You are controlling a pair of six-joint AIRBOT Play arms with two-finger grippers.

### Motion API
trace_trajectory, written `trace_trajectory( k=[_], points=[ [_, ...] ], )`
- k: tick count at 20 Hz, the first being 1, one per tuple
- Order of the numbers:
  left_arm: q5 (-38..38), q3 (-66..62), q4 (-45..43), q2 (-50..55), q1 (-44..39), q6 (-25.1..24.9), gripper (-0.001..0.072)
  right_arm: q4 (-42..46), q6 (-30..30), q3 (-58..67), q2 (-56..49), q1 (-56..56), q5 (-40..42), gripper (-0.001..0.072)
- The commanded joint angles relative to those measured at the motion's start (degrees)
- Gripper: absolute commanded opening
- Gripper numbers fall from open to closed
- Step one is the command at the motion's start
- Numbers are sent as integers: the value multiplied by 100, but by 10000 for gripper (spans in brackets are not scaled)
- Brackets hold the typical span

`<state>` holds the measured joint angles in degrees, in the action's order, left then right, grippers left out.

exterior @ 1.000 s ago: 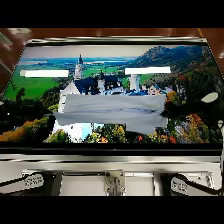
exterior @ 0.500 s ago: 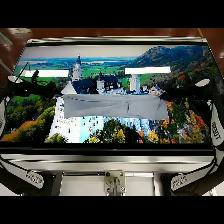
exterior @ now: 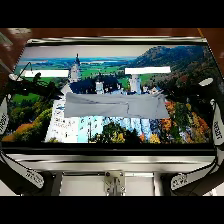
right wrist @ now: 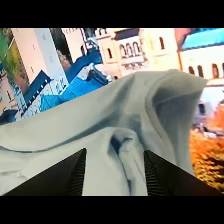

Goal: Fold the shirts.

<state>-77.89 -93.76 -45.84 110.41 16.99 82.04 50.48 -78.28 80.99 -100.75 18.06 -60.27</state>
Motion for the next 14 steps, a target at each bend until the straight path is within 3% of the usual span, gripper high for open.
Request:
trace_trajectory(
  k=[1, 5, 13, 14],
  points=[
    [-984, -249, -26, -92, 319, 184, 316, 787, 79, 7, 280, 345, -573, 669],
    [-1073, -249, -44, -455, 291, 109, 315, 835, 109, 7, -192, 319, -1237, 671],
    [-1117, -258, -39, -907, -382, -57, 315, 313, 251, 7, -957, -181, -857, 665],
    [-1099, -258, -39, -911, -494, -55, 315, 313, 249, 7, -966, -223, -844, 585]
  ],
)
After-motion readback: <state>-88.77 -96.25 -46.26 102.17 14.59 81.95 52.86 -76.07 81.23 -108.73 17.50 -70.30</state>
